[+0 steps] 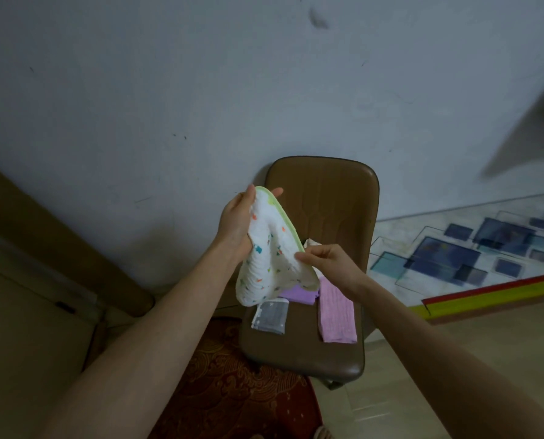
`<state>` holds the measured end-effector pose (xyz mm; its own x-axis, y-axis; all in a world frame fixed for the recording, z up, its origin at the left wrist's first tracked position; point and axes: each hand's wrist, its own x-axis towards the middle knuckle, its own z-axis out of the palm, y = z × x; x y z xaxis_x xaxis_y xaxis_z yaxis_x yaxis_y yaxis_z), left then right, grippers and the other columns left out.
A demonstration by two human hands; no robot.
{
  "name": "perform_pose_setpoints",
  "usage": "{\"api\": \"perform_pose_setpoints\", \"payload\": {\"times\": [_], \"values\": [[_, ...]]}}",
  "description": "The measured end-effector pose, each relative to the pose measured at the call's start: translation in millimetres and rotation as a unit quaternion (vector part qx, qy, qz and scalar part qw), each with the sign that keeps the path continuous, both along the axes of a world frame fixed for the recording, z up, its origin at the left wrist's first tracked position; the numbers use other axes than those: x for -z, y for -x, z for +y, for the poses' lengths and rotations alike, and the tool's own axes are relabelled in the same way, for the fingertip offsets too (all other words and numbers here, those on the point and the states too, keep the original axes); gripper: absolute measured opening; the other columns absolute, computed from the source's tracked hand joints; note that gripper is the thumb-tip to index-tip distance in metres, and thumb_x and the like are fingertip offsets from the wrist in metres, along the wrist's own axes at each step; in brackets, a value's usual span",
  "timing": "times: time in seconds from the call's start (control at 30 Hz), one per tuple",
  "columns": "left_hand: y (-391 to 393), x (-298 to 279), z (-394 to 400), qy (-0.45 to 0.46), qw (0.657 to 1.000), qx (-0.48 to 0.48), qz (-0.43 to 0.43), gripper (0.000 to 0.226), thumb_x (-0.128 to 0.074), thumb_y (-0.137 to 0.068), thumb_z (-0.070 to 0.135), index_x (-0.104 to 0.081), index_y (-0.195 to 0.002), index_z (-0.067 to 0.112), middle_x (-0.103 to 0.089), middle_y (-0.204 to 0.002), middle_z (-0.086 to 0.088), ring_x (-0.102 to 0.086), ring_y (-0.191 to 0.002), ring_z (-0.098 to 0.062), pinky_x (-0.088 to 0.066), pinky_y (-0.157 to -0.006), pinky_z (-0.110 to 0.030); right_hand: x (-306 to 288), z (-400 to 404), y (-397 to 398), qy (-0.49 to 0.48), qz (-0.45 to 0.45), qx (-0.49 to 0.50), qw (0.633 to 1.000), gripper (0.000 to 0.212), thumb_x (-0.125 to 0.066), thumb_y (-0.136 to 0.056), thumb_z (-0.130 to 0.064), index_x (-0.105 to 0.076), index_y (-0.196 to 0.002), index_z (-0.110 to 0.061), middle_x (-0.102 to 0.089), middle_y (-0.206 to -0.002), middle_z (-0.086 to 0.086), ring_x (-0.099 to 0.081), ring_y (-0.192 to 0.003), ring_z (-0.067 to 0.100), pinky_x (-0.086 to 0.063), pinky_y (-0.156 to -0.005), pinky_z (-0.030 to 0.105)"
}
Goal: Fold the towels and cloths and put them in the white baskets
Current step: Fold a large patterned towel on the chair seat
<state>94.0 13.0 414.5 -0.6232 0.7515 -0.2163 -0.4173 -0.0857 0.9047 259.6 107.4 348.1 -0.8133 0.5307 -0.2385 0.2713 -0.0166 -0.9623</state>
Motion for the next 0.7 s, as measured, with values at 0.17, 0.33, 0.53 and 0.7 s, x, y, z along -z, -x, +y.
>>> {"api": "perform_pose_setpoints", "payload": {"times": [0.17,0.33,0.53,0.7], "values": [[-1,4,-6,-0.002,0.999,-0.038,0.024,0.033,-0.05,-0.099,0.035,-0.056,-0.109,0.004,-0.073,-0.107,-0.002,-0.069,-0.096,-0.023,-0.055,-0.086,-0.038,4,3,-1,0.007,0.007,0.075,0.997,0.023,-0.064,-0.091,-0.025,-0.077,-0.094,-0.006,-0.072,-0.1,0.015,-0.064,-0.103,0.039,-0.051,-0.092,0.054],[2,24,-17,0.038,0.989,-0.092,0.107,0.019,-0.063,-0.093,0.02,-0.055,-0.082,0.006,-0.075,-0.097,-0.006,-0.072,-0.091,-0.019,-0.057,-0.073,-0.031,9,25,-11,-0.181,-0.052,0.118,0.975,0.014,-0.071,-0.087,-0.02,-0.075,-0.09,-0.008,-0.07,-0.093,0.003,-0.066,-0.087,0.023,-0.058,-0.077,0.038],[-5,35,-18,0.117,0.947,-0.195,0.227,0.022,-0.058,-0.096,0.022,-0.049,-0.085,0.006,-0.061,-0.069,0.005,-0.06,-0.056,-0.004,-0.042,-0.045,-0.012,21,36,-26,-0.332,-0.165,0.059,0.927,0.014,-0.067,-0.09,-0.02,-0.072,-0.092,-0.007,-0.064,-0.094,0.002,-0.06,-0.082,0.016,-0.052,-0.07,0.029],[7,50,-17,0.191,0.913,-0.214,0.289,0.024,-0.056,-0.097,0.025,-0.045,-0.089,0.005,-0.052,-0.074,-0.002,-0.05,-0.061,-0.011,-0.035,-0.041,-0.008,9,34,-25,-0.146,-0.058,0.224,0.962,0.022,-0.071,-0.087,-0.019,-0.068,-0.075,-0.001,-0.065,-0.068,0.005,-0.058,-0.061,0.013,-0.043,-0.05,0.02]]}}
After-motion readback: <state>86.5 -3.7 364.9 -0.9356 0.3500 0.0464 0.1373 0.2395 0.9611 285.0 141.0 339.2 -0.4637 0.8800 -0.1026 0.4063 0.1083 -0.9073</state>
